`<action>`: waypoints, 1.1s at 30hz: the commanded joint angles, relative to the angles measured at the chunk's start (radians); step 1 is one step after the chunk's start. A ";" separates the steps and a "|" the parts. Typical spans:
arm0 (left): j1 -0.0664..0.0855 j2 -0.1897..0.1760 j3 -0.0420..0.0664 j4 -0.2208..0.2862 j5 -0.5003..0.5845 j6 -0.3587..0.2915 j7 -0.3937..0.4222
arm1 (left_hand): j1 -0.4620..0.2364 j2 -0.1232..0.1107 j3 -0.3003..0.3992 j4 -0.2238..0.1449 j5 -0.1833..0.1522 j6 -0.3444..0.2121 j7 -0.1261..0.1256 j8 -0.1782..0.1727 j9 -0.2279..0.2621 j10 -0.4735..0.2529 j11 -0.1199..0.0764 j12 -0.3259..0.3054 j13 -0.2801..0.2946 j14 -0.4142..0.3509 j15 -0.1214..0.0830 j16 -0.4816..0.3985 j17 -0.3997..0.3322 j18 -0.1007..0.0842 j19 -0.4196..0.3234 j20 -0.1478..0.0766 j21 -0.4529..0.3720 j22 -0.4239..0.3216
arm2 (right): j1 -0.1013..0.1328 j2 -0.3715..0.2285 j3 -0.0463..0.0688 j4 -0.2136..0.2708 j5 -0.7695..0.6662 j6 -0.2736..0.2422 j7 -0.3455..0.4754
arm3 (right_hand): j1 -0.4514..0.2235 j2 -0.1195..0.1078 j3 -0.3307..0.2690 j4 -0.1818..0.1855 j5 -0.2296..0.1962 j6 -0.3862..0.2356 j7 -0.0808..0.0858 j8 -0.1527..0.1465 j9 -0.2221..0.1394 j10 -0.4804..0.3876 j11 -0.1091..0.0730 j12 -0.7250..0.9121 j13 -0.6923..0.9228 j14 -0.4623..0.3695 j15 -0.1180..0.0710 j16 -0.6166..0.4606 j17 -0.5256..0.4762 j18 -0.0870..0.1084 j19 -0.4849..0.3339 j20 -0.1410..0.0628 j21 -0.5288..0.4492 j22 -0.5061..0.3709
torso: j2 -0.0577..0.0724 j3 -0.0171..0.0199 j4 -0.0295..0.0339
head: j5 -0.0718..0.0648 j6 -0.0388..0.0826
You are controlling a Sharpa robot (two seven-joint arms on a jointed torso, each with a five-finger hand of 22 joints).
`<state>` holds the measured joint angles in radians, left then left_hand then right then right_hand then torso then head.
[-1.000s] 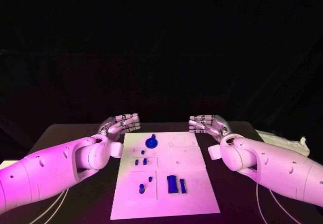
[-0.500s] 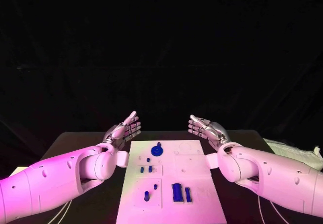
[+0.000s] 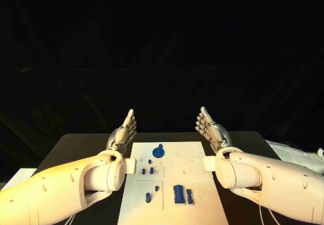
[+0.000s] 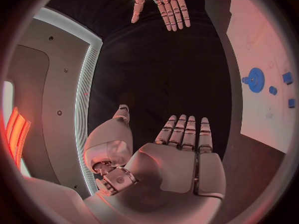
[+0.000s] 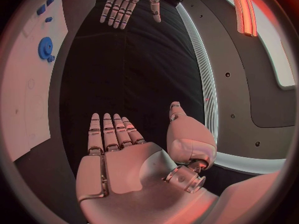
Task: Assemble the parts on the task board
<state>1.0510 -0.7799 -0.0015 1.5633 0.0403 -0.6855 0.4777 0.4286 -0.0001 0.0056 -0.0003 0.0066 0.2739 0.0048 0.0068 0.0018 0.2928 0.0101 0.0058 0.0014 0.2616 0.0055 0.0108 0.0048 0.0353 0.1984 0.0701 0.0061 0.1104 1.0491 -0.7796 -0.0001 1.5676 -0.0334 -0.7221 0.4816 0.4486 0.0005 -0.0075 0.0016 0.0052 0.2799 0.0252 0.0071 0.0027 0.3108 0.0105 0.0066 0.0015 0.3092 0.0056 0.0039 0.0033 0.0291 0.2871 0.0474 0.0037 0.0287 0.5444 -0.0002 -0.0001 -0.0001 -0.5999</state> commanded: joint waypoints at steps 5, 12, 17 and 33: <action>-0.001 0.000 0.002 0.007 -0.040 -0.084 0.042 | -0.182 0.000 -0.006 0.000 -0.007 -0.116 -0.005 -0.007 -0.002 -0.124 -0.010 -0.006 -0.001 -0.111 -0.006 -0.011 -0.005 -0.035 -0.085 -0.070 -0.006 -0.110 | 0.001 0.000 0.000 0.002 0.033 -0.048 0.038 | -0.186 0.000 0.007 -0.002 -0.005 -0.117 -0.025 -0.007 -0.003 -0.129 -0.010 -0.007 -0.002 -0.129 -0.006 -0.004 -0.003 -0.029 -0.119 -0.047 -0.004 -0.029 | 0.000 0.0002 0.0001 | 0.000 0.000; -0.001 0.000 0.002 0.007 -0.040 -0.084 0.042 | -0.243 0.000 -0.006 0.000 -0.007 -0.156 -0.005 -0.007 -0.002 -0.166 -0.010 -0.006 -0.001 -0.148 -0.006 -0.011 -0.005 -0.035 -0.111 -0.070 -0.006 -0.110 | 0.001 0.000 0.000 0.002 0.033 -0.048 0.038 | -0.254 0.000 0.007 -0.002 -0.005 -0.159 -0.025 -0.007 -0.003 -0.177 -0.010 -0.007 -0.002 -0.176 -0.006 -0.004 -0.003 -0.029 -0.162 -0.047 -0.004 -0.029 | 0.000 0.0002 0.0001 | 0.000 0.000; -0.001 0.000 0.002 0.007 -0.040 -0.084 0.042 | -0.279 0.000 -0.006 0.000 -0.007 -0.176 -0.005 -0.007 -0.002 -0.191 -0.010 -0.006 -0.001 -0.169 -0.006 -0.011 -0.005 -0.035 -0.127 -0.070 -0.006 -0.110 | 0.001 0.000 0.000 0.002 0.033 -0.048 0.038 | -0.291 0.000 0.007 -0.002 -0.005 -0.182 -0.025 -0.007 -0.003 -0.202 -0.010 -0.007 -0.002 -0.201 -0.006 -0.004 -0.003 -0.029 -0.186 -0.047 -0.004 -0.029 | 0.000 0.0002 0.0001 | 0.000 0.000; -0.001 0.000 0.002 0.007 -0.040 -0.084 0.042 | -0.429 0.000 -0.006 0.000 -0.007 -0.274 -0.005 -0.007 -0.002 -0.293 -0.010 -0.006 -0.001 -0.262 -0.006 -0.011 -0.005 -0.035 -0.198 -0.070 -0.006 -0.110 | 0.001 0.000 0.000 0.002 0.033 -0.048 0.038 | -0.449 0.000 0.007 -0.002 -0.005 -0.280 -0.025 -0.007 -0.003 -0.311 -0.010 -0.007 -0.002 -0.309 -0.006 -0.004 -0.003 -0.029 -0.287 -0.047 -0.004 -0.029 | 0.000 0.0002 0.0001 | 0.000 0.000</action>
<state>1.0500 -0.7808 -0.0011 1.5677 0.0113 -0.7670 0.5020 0.0076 0.0000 0.0057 -0.0002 0.0068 0.0049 -0.0006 0.0069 0.0012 0.0053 -0.0002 0.0058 0.0016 0.0054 0.0002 0.0067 0.0014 0.0149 0.0036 0.0002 0.0062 0.0009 1.0495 -0.7803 -0.0003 1.5686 0.0050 -0.7724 0.5055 0.0061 0.0005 -0.0037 0.0002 0.0054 0.0035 -0.0003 0.0033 0.0014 0.0048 -0.0006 0.0067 0.0015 0.0050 -0.0001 0.0040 0.0017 0.0141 0.0046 0.0003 0.0038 0.0009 0.5441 0.0001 0.0000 -0.0001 -0.5998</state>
